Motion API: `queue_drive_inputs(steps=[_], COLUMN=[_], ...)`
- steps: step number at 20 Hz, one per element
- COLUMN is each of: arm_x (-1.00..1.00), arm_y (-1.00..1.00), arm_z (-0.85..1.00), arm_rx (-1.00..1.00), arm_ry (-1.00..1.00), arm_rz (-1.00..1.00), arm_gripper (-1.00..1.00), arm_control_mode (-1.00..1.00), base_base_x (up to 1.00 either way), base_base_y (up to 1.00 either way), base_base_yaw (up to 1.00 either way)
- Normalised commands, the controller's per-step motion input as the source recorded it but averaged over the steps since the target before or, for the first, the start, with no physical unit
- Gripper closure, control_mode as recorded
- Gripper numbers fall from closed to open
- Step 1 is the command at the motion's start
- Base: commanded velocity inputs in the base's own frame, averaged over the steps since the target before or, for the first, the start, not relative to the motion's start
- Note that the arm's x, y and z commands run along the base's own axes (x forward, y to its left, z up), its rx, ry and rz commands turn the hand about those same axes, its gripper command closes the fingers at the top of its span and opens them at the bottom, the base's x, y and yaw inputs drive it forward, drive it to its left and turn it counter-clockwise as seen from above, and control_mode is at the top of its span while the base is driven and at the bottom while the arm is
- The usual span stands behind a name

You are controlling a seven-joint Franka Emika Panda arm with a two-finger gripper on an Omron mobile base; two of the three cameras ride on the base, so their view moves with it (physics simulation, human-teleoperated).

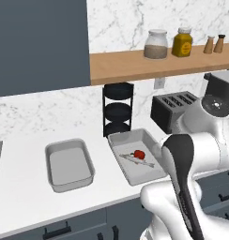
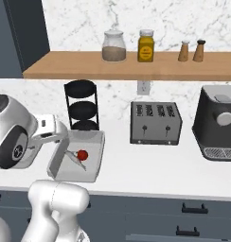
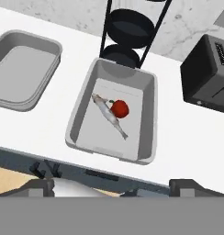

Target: Place one bell pepper and one fish in each tupperware on the nearby counter, to pack two identical lunches.

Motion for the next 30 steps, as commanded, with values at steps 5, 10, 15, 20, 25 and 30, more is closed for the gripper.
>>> queue_drive_inputs(steps=[5,10,15,20,25,30], arm_x=[-0.44,-0.20,0.00,0.00,0.00,0.00], arm_y=[0.12,-0.01,0.00,0.00,0.00,0.00], arm_z=[0.00,-0.02,0.00,0.00,0.00,0.00], arm_rx=[0.02,0.01,0.00,0.00,0.00,0.00], arm_ry=[-0.15,-0.04,0.00,0.00,0.00,0.00], arm_rz=[-0.03,0.00,0.00,0.00,0.00,0.00], arm_gripper=[-1.00,-1.00,-1.00,-1.00,-1.00,-1.00], arm_control_mode=[-1.00,1.00,1.00,1.00,1.00,1.00], base_base_x=[0.00,-0.80,-1.00,-0.59,-0.33,-0.11], base_base_y=[0.00,-0.27,-0.93,-1.00,-1.00,-1.00], base_base_yaw=[0.00,0.02,-0.02,-0.07,-0.06,-0.01])
